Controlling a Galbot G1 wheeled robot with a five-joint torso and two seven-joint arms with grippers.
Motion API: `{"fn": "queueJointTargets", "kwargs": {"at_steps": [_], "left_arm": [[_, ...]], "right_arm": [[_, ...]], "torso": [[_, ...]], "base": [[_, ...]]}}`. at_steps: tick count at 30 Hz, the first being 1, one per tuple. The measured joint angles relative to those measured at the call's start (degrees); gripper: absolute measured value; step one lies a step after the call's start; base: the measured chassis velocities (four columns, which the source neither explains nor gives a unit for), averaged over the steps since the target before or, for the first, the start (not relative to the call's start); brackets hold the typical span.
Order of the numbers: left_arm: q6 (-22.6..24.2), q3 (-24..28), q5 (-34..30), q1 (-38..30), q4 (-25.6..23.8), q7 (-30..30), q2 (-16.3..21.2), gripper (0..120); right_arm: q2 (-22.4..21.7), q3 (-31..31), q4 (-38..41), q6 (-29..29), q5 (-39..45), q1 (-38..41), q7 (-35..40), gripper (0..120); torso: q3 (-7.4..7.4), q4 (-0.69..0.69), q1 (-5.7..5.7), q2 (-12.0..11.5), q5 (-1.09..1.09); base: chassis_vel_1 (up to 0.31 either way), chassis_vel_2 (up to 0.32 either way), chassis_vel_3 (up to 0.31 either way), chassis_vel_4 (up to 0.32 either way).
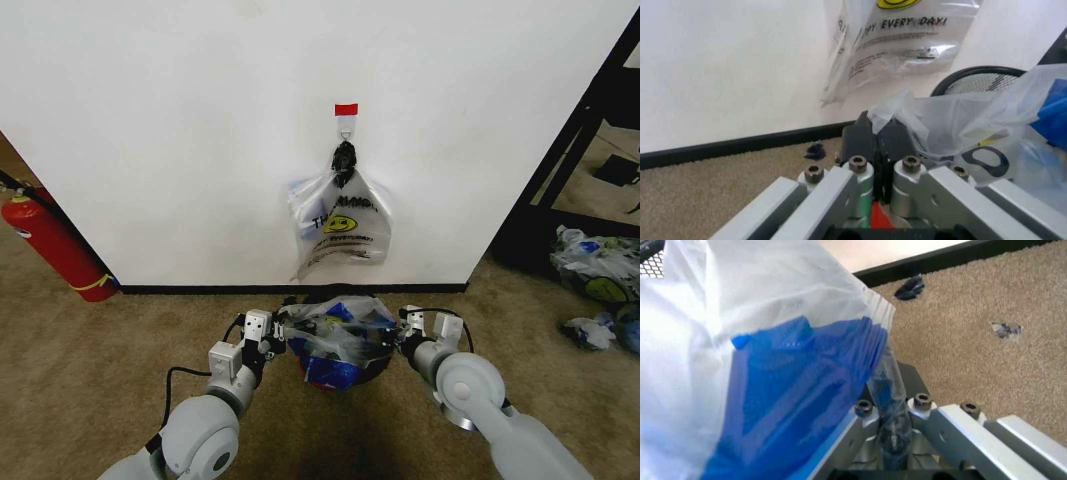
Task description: Pick up the garbage bag from the wall and place it over the trash bin.
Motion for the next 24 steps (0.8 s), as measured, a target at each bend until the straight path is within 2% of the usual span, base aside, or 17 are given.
{"fn": "queueJointTargets", "kwargs": {"at_steps": [9, 11, 13, 14, 17, 19, 21, 24], "left_arm": [[-0.72, -0.03, 0.98, 0.66, 1.02, 0.00, -0.30, 0], [-1.38, -0.07, 1.99, 1.13, 1.15, 0.28, -0.21, 4], [-3.36, -0.57, 4.28, 2.09, 1.29, 1.90, 0.31, 15], [-3.36, -0.57, 4.28, 2.09, 1.29, 1.90, 0.31, 15], [-5.58, -1.65, 7.05, 3.39, 0.71, 5.84, 1.29, 28], [-5.77, -2.51, 7.45, 4.35, -0.45, 8.75, 2.01, 36], [-5.76, -2.65, 7.46, 4.51, -0.67, 9.33, 2.12, 38], [-5.67, -3.59, 7.86, 5.24, -1.44, 13.62, 2.76, 53]], "right_arm": [[-0.33, 1.46, 1.03, -0.52, -0.54, -0.95, -2.23, 0], [-0.23, 1.61, 1.17, -0.50, -0.60, -1.15, -2.50, 0], [-0.05, 1.87, 1.29, -0.39, -0.90, -1.51, -2.86, 0], [-0.05, 1.87, 1.29, -0.39, -0.90, -1.51, -2.86, 0], [0.11, 2.12, 1.18, 0.11, -1.41, -1.57, -2.99, 0], [0.34, 2.22, 0.80, 0.63, -1.72, -1.45, -3.04, 0], [0.40, 2.23, 0.70, 0.75, -1.80, -1.42, -3.04, 0], [0.95, 2.60, -0.03, 1.70, -2.28, -0.93, -3.11, 0]], "torso": [[0.00, 0.00, 0.00, -0.01, -0.01], [0.00, 0.00, 0.00, -0.01, -0.01], [0.00, 0.01, 0.00, -0.01, -0.01], [0.00, 0.01, 0.00, -0.01, -0.01], [0.00, 0.00, 0.00, -0.01, -0.01], [0.00, 0.00, 0.00, -0.01, 0.00], [0.00, 0.01, 0.00, -0.01, 0.00], [0.00, 0.00, 0.00, -0.01, 0.00]], "base": [[0.000, 0.000, 0.000, 0.000], [0.000, 0.000, 0.000, 0.000], [0.000, 0.000, 0.000, 0.000], [0.000, 0.000, 0.000, 0.000], [0.000, 0.000, 0.000, 0.000], [0.000, 0.000, 0.000, 0.000], [0.000, 0.000, 0.000, 0.000], [0.000, 0.000, 0.000, 0.000]]}}
